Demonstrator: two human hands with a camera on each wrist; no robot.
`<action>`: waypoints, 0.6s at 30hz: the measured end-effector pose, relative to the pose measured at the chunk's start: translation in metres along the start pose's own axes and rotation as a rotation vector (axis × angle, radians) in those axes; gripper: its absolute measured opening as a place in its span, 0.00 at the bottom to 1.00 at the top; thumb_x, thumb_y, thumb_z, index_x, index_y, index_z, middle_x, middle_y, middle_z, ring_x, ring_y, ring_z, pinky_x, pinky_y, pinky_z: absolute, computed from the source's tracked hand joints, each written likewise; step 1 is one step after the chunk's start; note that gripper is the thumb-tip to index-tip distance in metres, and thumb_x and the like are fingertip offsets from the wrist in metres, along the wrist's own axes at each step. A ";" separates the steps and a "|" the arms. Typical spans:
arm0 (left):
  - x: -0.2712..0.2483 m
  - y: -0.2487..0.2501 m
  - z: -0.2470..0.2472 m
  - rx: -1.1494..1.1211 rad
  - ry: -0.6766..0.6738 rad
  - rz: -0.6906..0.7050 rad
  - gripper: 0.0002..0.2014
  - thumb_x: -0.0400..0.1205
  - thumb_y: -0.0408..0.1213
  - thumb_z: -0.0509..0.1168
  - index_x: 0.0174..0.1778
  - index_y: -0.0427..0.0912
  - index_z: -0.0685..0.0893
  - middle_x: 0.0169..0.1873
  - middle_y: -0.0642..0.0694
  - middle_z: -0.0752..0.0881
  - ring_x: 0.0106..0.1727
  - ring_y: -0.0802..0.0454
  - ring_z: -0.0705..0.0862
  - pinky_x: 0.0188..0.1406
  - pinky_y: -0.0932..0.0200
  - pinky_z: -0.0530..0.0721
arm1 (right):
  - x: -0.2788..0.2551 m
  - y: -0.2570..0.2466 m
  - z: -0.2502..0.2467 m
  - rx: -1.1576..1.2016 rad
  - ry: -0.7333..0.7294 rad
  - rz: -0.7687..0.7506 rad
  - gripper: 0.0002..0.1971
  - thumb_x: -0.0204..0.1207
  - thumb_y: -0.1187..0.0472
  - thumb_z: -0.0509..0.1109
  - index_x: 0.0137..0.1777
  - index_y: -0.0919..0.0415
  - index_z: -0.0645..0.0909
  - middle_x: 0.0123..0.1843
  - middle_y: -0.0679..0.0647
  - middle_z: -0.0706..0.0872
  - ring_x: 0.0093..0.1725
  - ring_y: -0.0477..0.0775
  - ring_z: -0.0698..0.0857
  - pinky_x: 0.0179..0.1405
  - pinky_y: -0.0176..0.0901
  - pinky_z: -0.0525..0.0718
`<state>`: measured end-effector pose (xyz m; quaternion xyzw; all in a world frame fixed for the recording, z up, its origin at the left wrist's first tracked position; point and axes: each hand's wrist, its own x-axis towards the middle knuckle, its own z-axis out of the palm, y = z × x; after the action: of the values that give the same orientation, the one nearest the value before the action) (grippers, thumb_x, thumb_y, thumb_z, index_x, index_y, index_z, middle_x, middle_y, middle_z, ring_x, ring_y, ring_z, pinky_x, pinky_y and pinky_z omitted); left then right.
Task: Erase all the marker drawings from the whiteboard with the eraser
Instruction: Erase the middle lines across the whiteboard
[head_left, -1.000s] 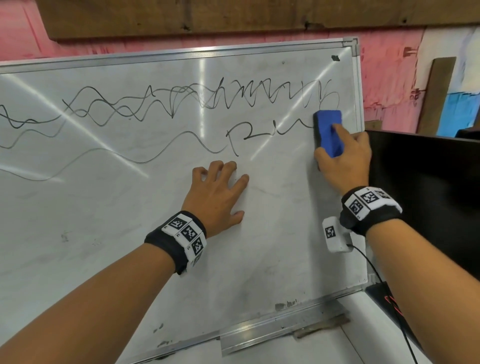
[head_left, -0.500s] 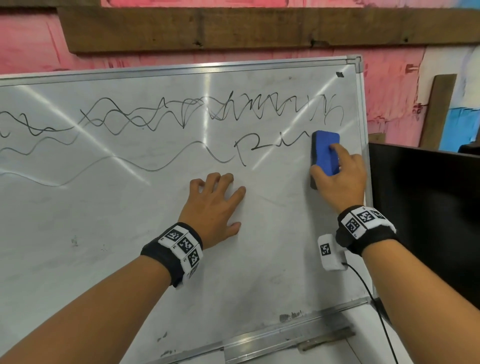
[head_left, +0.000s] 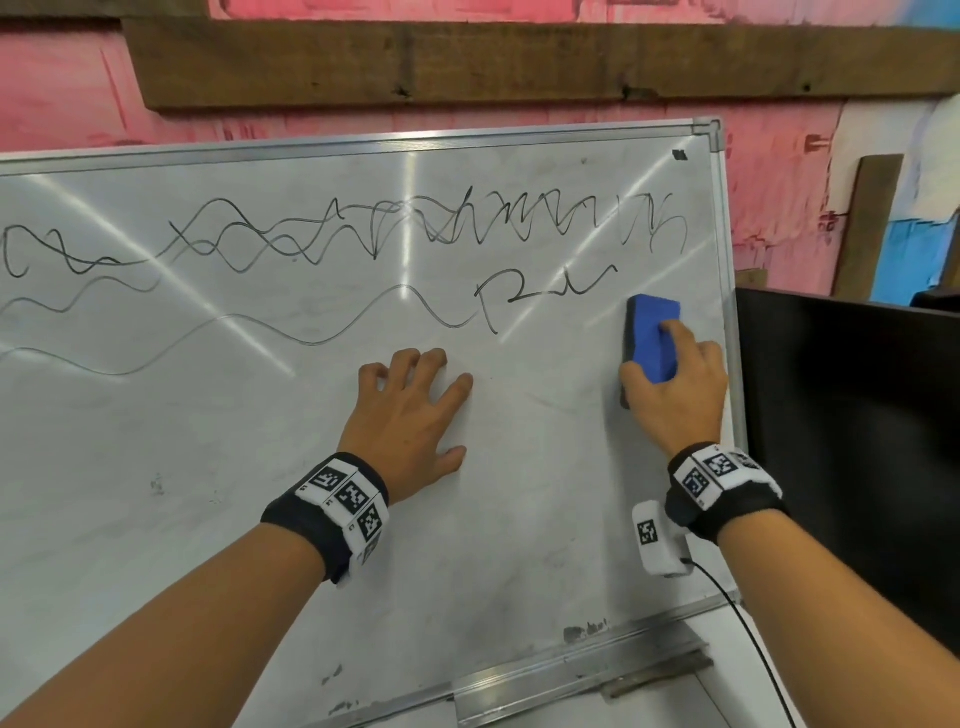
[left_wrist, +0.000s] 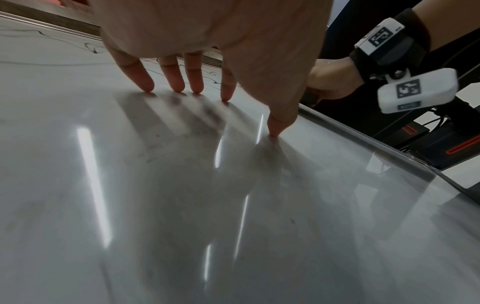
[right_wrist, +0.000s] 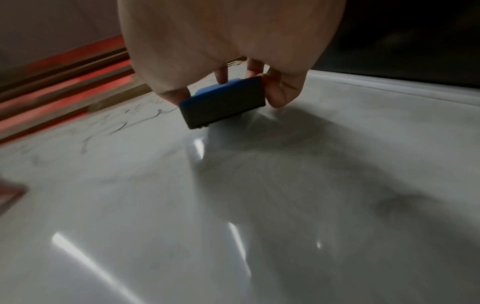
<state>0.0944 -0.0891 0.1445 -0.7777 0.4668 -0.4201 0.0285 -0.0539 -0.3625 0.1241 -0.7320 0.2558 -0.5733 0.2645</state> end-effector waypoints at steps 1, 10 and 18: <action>0.000 0.000 0.000 -0.004 0.000 -0.001 0.38 0.67 0.63 0.72 0.71 0.48 0.77 0.69 0.40 0.75 0.66 0.37 0.73 0.58 0.36 0.74 | -0.006 0.000 0.002 0.001 -0.033 -0.057 0.31 0.72 0.53 0.77 0.76 0.52 0.74 0.55 0.57 0.73 0.46 0.53 0.76 0.48 0.43 0.76; -0.004 -0.012 -0.005 -0.003 0.015 -0.026 0.38 0.67 0.63 0.73 0.71 0.49 0.78 0.69 0.40 0.75 0.66 0.36 0.73 0.58 0.36 0.74 | 0.011 -0.037 0.017 0.069 0.022 0.020 0.31 0.72 0.50 0.75 0.76 0.51 0.73 0.58 0.58 0.75 0.50 0.52 0.74 0.53 0.40 0.72; -0.019 -0.027 -0.008 0.014 -0.008 -0.045 0.38 0.68 0.63 0.72 0.72 0.49 0.77 0.69 0.40 0.74 0.67 0.36 0.73 0.58 0.36 0.74 | 0.001 -0.022 0.010 0.049 0.058 0.056 0.28 0.72 0.51 0.75 0.73 0.51 0.76 0.57 0.59 0.77 0.51 0.54 0.76 0.52 0.41 0.71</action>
<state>0.1038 -0.0571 0.1497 -0.7895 0.4463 -0.4205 0.0264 -0.0425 -0.3457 0.1376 -0.7008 0.2697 -0.5928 0.2909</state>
